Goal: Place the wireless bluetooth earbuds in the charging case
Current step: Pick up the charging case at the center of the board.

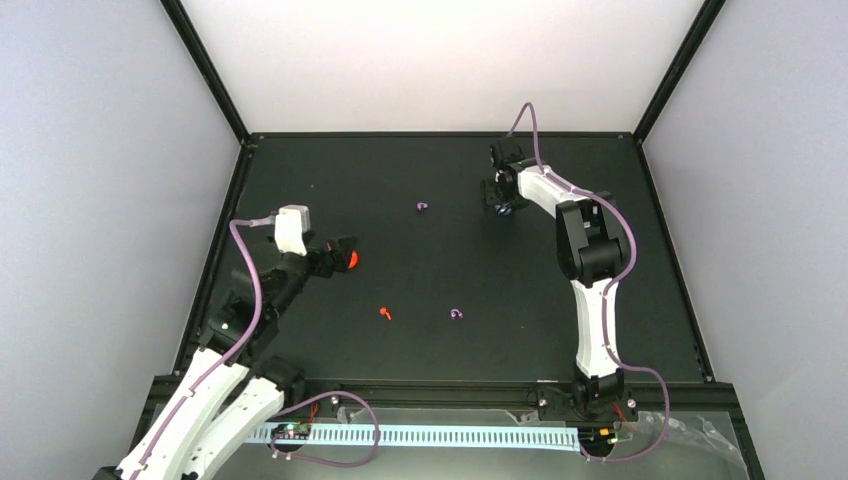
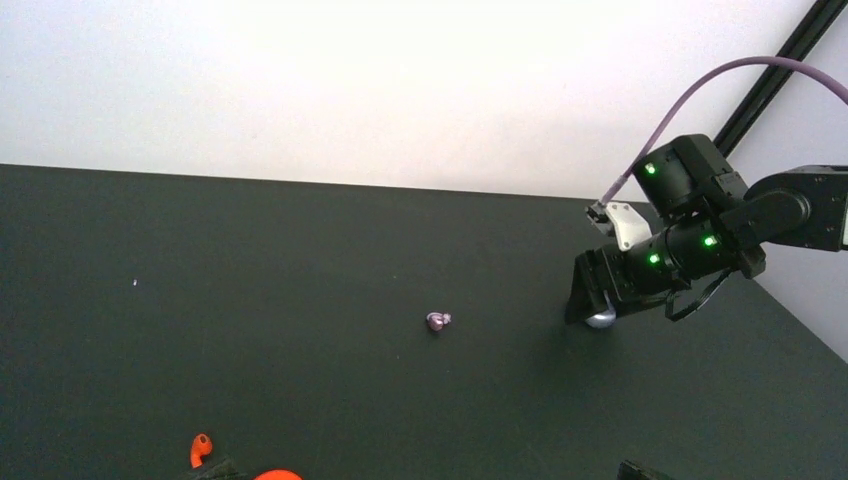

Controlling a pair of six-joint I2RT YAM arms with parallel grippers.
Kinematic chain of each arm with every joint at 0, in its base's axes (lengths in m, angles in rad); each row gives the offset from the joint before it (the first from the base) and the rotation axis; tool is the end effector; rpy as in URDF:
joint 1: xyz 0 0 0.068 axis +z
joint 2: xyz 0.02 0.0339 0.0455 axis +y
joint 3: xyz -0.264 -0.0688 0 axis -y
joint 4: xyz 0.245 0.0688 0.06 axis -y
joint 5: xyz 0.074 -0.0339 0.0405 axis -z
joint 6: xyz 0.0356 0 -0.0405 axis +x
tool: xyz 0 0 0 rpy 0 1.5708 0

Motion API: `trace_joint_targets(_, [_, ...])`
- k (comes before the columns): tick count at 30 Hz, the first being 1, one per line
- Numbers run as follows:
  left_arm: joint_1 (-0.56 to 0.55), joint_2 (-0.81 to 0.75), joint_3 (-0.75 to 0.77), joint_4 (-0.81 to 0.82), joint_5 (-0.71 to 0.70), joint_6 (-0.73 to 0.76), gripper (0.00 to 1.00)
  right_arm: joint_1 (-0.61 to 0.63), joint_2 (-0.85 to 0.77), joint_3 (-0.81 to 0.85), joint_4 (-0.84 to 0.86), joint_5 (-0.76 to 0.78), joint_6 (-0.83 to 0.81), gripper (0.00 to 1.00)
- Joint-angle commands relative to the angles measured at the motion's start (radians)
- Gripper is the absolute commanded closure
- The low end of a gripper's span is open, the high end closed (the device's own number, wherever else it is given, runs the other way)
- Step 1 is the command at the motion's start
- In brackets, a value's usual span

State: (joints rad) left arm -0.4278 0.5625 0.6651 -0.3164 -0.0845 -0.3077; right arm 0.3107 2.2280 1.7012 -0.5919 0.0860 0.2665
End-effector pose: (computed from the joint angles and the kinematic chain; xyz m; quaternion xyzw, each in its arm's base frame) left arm 0.1297 -0.0559 0.3158 0.0202 0.7780 -0.1948 0.5970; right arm 0.4494 0.1411 0.1527 -0.0119 0.9736 0.0236 0.2266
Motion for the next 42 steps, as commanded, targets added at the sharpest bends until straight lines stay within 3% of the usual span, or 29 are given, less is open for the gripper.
trace_joint_targets(1, [-0.008, -0.008, 0.001, 0.021, 0.01, 0.001, 0.01, 0.002, -0.003, 0.007, -0.032, 0.06, -0.01, 0.28])
trace_joint_targets(13, [-0.008, -0.012, 0.001, 0.019, 0.006, 0.003, 0.01, 0.002, 0.023, 0.046, -0.059, 0.071, -0.026, 0.44])
trace_joint_targets(22, [-0.007, -0.015, 0.001, 0.017, 0.006, 0.002, 0.01, 0.002, 0.036, 0.061, -0.077, 0.036, -0.029, 0.41])
trace_joint_targets(29, [-0.008, -0.018, 0.001, 0.017, 0.003, 0.004, 0.01, 0.006, 0.051, 0.064, -0.091, 0.029, -0.029, 0.45])
trace_joint_targets(36, [-0.008, -0.017, 0.001, 0.016, 0.003, 0.003, 0.01, 0.008, 0.033, 0.054, -0.088, 0.042, -0.026, 0.63])
trace_joint_targets(42, [-0.008, -0.021, 0.002, 0.016, 0.005, 0.002, 0.01, 0.011, -0.103, -0.075, -0.003, 0.076, -0.019, 0.67])
